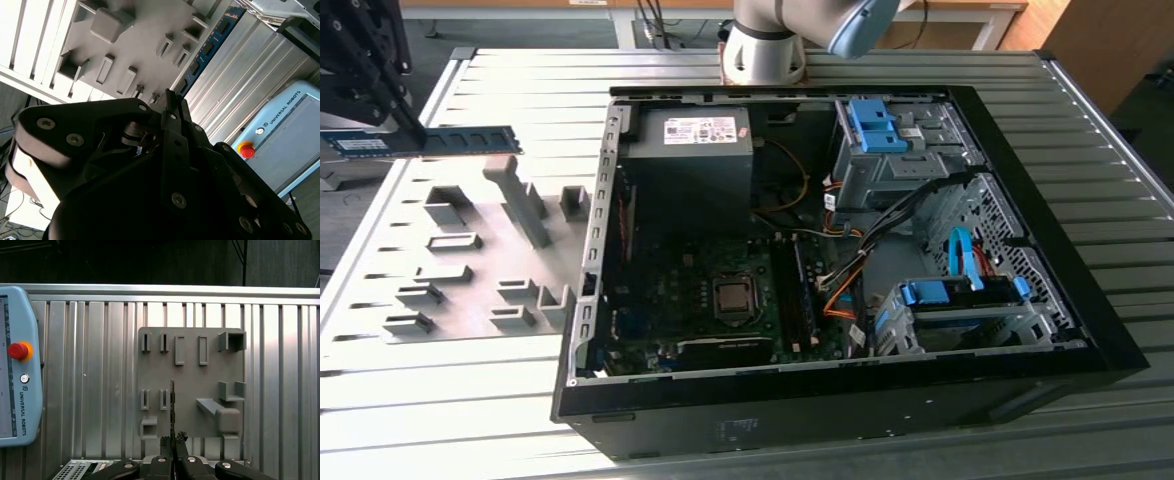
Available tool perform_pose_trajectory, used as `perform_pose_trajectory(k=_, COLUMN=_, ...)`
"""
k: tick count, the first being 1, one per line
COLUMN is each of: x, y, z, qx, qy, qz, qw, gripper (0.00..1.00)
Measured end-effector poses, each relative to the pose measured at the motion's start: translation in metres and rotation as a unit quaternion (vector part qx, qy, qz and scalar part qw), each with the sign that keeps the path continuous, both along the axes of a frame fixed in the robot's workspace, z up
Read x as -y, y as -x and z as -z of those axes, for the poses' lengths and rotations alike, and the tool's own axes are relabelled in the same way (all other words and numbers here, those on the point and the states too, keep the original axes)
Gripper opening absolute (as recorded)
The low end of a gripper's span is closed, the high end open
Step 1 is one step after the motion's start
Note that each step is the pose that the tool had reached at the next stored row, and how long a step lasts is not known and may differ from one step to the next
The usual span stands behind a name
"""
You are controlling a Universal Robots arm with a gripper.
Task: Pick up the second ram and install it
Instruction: 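Pick up the second ram and move it above second insertion slot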
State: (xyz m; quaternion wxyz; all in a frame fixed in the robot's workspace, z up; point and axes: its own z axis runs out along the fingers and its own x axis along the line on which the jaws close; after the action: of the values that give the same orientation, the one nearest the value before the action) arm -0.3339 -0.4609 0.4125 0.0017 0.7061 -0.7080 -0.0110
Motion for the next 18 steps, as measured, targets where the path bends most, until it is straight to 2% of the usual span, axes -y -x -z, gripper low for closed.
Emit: perform_pose_trajectory(k=18, x=0.0, y=-0.0099, z=0.0001, qx=0.0, qy=0.0, qz=0.0, qw=1.0, gripper=0.14)
